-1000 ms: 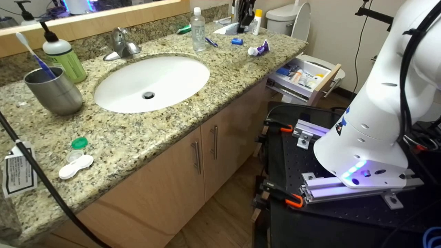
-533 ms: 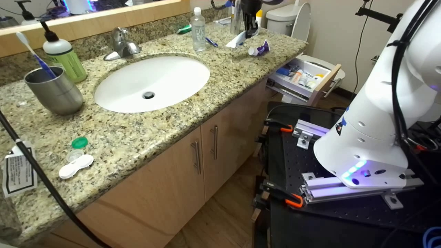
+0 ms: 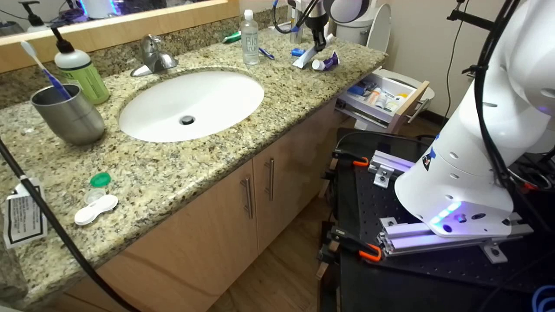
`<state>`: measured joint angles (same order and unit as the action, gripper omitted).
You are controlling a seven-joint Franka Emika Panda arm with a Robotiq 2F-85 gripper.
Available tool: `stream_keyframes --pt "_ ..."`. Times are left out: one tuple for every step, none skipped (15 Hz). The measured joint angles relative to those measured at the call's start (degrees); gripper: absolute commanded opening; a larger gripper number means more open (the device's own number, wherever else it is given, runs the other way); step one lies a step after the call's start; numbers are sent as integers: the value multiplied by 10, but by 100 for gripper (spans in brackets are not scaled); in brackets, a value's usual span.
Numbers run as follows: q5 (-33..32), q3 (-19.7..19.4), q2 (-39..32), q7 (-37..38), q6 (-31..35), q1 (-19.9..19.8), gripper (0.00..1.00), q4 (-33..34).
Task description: Move the purple tube of tooth paste to the right, move the blue object to the right, move the white tube to the right, remove the toothbrush from the silver cup and place it on the right side of the counter
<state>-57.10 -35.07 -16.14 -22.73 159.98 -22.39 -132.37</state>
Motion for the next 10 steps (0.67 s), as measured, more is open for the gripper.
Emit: stream_keyframes --pt "8 10 -12 7 0 -8 68 0" --pt "17 20 -24 10 0 -15 77 0" --pt "27 29 -33 11 0 -22 83 1" --pt "32 35 -38 12 0 -28 89 5" --pt "40 40 -38 13 1 -32 96 9" --pt "49 45 -38 17 4 -37 99 11" --pt "61 49 -36 24 16 -42 100 12" --pt "74 52 -33 32 32 -44 100 13" --pt "94 56 -25 34 46 -48 100 13" --pt "119 65 -13 27 55 -55 100 11"
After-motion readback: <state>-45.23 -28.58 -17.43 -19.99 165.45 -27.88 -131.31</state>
